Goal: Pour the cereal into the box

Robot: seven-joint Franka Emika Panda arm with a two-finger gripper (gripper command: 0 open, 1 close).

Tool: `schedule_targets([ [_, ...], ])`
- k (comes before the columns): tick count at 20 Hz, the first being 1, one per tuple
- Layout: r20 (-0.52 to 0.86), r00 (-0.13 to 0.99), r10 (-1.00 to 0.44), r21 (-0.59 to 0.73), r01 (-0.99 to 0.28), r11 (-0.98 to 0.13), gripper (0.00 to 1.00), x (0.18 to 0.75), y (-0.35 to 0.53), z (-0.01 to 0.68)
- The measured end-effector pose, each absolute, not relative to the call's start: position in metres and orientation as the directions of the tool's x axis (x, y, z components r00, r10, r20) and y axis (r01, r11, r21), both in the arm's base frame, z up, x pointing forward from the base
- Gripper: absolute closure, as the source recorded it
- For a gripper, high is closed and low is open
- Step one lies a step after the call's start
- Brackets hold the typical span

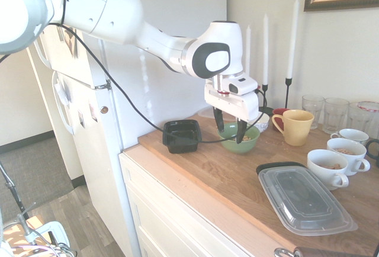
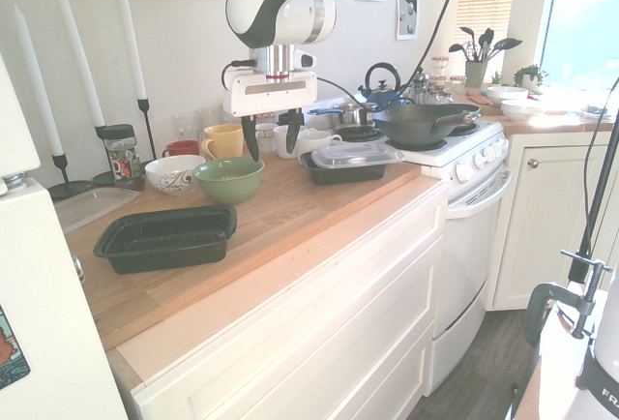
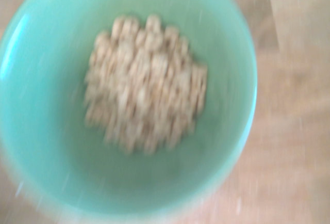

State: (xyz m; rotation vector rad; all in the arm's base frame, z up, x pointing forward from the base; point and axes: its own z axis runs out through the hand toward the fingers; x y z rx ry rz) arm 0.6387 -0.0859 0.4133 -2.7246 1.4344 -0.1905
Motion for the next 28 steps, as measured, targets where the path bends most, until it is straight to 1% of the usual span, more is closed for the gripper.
schedule_targets([
  [6, 0.075, 0.550, -0.832, -0.148, -0.819, -0.555, 0.00, 0.683, -0.099, 0.399],
  [9, 0.072, 0.544, -0.836, -0.145, -0.823, -0.549, 0.00, 0.700, -0.104, 0.384],
  [16, 0.036, 0.535, -0.844, -0.115, -0.837, -0.535, 0.00, 0.716, -0.114, 0.353],
  [17, 0.034, 0.535, -0.844, -0.111, -0.838, -0.535, 1.00, 0.717, -0.114, 0.349],
  [28, 0.021, 0.518, -0.855, -0.114, -0.848, -0.517, 1.00, 0.718, -0.122, 0.341],
])
